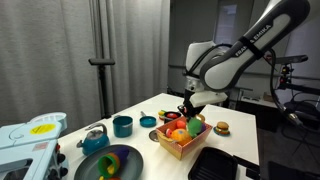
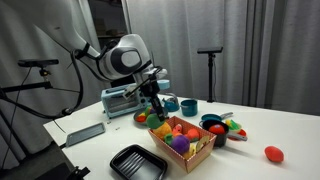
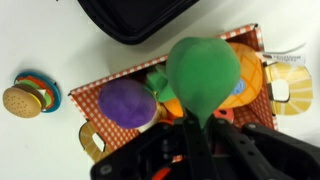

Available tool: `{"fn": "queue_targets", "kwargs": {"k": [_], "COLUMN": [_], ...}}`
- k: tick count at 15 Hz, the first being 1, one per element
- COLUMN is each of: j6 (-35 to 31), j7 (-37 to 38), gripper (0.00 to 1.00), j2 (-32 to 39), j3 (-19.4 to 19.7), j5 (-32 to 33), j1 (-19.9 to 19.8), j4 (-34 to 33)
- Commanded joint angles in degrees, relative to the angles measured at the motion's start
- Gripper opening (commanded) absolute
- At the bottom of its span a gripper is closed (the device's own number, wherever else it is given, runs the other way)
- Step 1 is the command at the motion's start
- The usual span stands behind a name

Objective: Put the pear plushy in the basket

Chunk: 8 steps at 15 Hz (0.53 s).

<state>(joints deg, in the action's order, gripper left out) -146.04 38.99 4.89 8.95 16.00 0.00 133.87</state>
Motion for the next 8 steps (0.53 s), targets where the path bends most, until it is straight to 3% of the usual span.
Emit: {"fn": "queue_targets", "kwargs": {"k": [1, 7, 8], "j6": [-1.13, 0.58, 0.74], "j7": [2.64, 9.88, 9.7], "gripper": [0.05, 0.05, 0.45], "j2": [5.11, 13.98, 14.9], "j3": [0.34, 2.79, 2.77], "j5": [-2.94, -2.59, -3.05], "j1": [-2.32, -2.01, -1.95], "j4": [-7.0, -17.6, -18.31]}}
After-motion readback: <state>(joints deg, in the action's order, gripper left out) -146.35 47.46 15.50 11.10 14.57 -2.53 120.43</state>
